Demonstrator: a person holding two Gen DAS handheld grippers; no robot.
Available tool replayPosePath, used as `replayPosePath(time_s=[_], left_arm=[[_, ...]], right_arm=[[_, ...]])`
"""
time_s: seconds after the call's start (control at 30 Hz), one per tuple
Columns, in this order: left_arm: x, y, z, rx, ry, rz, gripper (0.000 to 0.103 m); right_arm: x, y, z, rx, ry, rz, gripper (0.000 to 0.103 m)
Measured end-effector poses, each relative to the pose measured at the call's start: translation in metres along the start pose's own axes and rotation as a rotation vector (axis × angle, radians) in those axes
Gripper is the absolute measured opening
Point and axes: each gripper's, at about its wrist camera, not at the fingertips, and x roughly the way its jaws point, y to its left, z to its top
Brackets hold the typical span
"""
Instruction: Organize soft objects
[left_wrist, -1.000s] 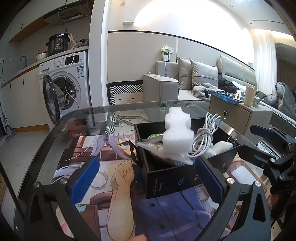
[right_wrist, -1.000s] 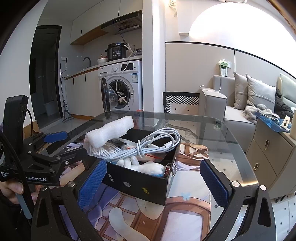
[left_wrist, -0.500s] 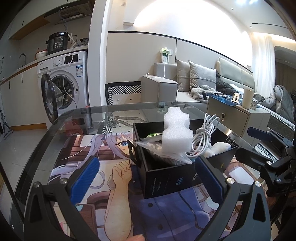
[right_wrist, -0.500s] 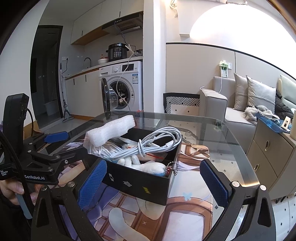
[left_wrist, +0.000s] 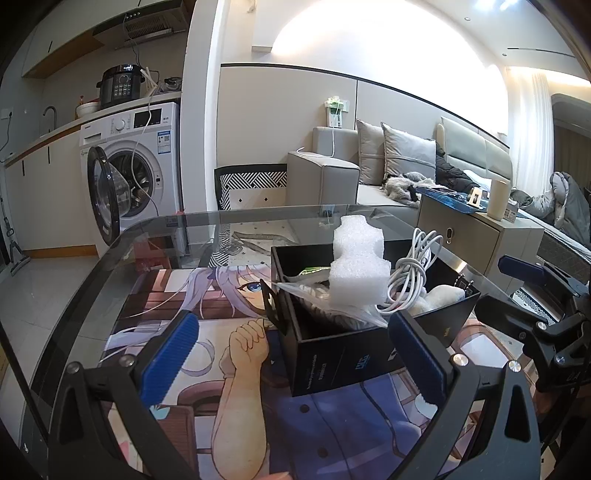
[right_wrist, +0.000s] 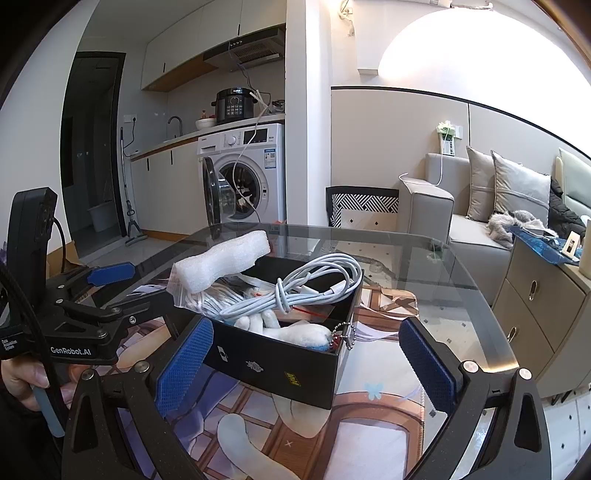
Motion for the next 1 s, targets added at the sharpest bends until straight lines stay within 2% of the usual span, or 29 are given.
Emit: replayPosePath(time_s=[1.0], left_arm=[[-0.0028,-0.0017,-0.0008,0.001,-0.012,-0.001,0.103]], right_arm=[[-0.0006,0.0004,-0.0006,-0.001,-0.001,0.0,0.102]])
